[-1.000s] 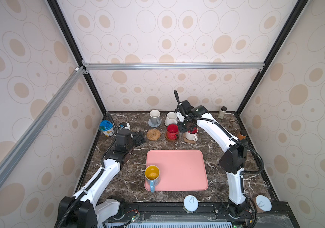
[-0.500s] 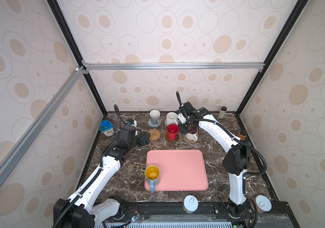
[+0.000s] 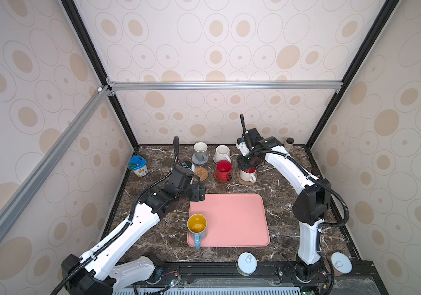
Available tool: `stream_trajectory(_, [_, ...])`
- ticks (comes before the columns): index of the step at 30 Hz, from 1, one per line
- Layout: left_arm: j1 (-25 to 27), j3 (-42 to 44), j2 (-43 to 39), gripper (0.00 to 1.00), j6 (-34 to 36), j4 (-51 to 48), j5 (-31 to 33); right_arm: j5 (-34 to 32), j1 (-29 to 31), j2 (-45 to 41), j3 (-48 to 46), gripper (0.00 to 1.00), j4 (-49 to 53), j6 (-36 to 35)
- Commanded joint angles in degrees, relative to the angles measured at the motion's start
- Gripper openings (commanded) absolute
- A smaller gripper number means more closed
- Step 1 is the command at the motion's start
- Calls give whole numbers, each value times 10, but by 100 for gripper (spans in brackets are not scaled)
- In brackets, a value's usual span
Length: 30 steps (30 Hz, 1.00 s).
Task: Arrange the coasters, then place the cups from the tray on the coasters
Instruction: 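Lift right gripper off the red mug while left gripper reaches toward the butterfly mug, then lower left gripper into the blue butterfly mug and grip its rim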
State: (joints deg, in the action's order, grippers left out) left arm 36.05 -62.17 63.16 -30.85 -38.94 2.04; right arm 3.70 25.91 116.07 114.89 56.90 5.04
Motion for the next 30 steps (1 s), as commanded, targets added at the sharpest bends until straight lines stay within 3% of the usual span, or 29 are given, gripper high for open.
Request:
stream_trajectory(1, [21, -21, -24, 82, -16, -72, 0, 21, -7, -17, -6, 39, -7, 16])
stream_trajectory(16, [164, 13, -35, 79, -23, -171, -67, 30, -14, -4, 11, 38, -8, 25])
stream_trajectory(30, [216, 40, -41, 77, -104, -284, -95, 34, -26, -28, -21, 39, -23, 21])
